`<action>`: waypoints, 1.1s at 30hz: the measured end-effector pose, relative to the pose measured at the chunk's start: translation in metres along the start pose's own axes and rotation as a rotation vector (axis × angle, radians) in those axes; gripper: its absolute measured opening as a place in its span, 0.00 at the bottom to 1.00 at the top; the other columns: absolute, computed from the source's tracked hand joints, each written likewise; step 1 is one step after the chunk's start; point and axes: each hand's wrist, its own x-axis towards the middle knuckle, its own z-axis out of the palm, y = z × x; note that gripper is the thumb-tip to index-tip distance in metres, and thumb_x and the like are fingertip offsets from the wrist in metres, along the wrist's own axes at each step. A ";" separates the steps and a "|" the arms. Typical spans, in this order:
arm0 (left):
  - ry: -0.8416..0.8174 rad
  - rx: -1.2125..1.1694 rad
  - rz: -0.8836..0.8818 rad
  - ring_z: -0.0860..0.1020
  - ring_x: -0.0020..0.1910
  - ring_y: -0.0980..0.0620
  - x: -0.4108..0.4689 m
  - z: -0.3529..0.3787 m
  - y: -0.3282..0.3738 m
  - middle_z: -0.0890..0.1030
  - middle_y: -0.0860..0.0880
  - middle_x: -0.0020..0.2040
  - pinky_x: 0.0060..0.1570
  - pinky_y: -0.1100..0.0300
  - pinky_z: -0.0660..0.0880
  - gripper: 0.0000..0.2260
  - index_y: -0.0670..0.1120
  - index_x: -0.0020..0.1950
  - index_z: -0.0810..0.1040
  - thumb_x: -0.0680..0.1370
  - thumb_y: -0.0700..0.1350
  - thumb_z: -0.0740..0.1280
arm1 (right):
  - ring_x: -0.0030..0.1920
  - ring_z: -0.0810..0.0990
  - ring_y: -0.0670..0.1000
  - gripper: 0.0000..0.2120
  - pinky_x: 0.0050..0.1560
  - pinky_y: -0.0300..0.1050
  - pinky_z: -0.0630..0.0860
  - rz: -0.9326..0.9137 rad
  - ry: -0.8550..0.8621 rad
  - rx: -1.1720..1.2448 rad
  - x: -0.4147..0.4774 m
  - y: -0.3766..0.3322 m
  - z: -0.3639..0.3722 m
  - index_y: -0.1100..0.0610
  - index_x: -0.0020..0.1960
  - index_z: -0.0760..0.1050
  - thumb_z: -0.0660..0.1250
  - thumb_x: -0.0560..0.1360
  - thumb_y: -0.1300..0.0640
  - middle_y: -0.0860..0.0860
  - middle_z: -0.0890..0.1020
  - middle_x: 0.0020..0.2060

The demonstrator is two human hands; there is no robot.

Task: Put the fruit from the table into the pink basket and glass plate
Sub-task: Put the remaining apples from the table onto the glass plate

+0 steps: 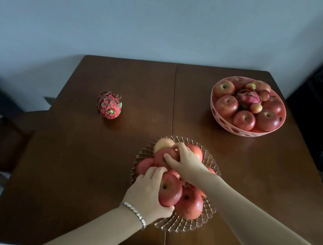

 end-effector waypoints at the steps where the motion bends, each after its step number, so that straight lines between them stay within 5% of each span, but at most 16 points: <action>1: 0.006 0.000 -0.013 0.71 0.62 0.50 0.000 0.003 0.000 0.63 0.53 0.67 0.59 0.58 0.74 0.37 0.53 0.70 0.57 0.67 0.55 0.72 | 0.46 0.74 0.50 0.21 0.44 0.42 0.70 0.007 0.002 -0.003 0.001 -0.002 0.000 0.55 0.62 0.66 0.62 0.75 0.44 0.54 0.74 0.56; 7: 0.003 -0.148 -0.091 0.69 0.66 0.50 -0.002 0.006 0.002 0.62 0.51 0.69 0.63 0.59 0.71 0.40 0.50 0.71 0.56 0.66 0.52 0.75 | 0.57 0.73 0.54 0.29 0.55 0.45 0.71 0.104 0.020 0.105 -0.012 -0.006 0.000 0.55 0.69 0.63 0.60 0.74 0.40 0.56 0.70 0.62; 11: -0.015 -0.185 -0.077 0.68 0.67 0.51 -0.003 0.006 -0.003 0.62 0.51 0.70 0.65 0.58 0.70 0.41 0.49 0.72 0.55 0.66 0.51 0.75 | 0.44 0.74 0.50 0.30 0.40 0.43 0.69 0.160 -0.037 0.048 -0.035 -0.005 -0.009 0.55 0.69 0.62 0.61 0.73 0.39 0.50 0.75 0.45; 16: -0.136 -0.366 -0.138 0.62 0.70 0.50 0.002 -0.011 -0.004 0.55 0.50 0.71 0.67 0.56 0.66 0.47 0.52 0.74 0.48 0.64 0.58 0.74 | 0.47 0.75 0.50 0.39 0.49 0.43 0.71 0.232 -0.144 0.069 -0.047 -0.006 -0.005 0.56 0.71 0.58 0.66 0.69 0.37 0.50 0.75 0.47; 19: -0.006 -0.638 -0.270 0.69 0.57 0.52 0.022 -0.031 -0.008 0.64 0.46 0.67 0.55 0.60 0.65 0.33 0.52 0.71 0.61 0.69 0.61 0.66 | 0.46 0.73 0.46 0.39 0.47 0.40 0.69 0.212 -0.174 0.123 -0.051 -0.008 -0.003 0.57 0.71 0.58 0.69 0.69 0.40 0.47 0.73 0.46; 21: 0.028 -0.559 -0.284 0.71 0.56 0.50 0.040 -0.037 -0.014 0.67 0.47 0.65 0.54 0.60 0.66 0.24 0.54 0.69 0.65 0.75 0.56 0.64 | 0.46 0.71 0.45 0.41 0.43 0.38 0.68 0.201 -0.188 0.111 -0.053 -0.009 -0.002 0.57 0.71 0.57 0.71 0.68 0.41 0.48 0.73 0.47; 33: -0.014 -0.323 -0.113 0.73 0.62 0.46 0.074 -0.031 -0.011 0.75 0.46 0.64 0.56 0.61 0.68 0.17 0.47 0.65 0.72 0.78 0.50 0.63 | 0.55 0.73 0.48 0.50 0.50 0.41 0.69 0.317 -0.107 0.297 -0.048 0.000 0.007 0.55 0.74 0.54 0.76 0.61 0.41 0.49 0.72 0.58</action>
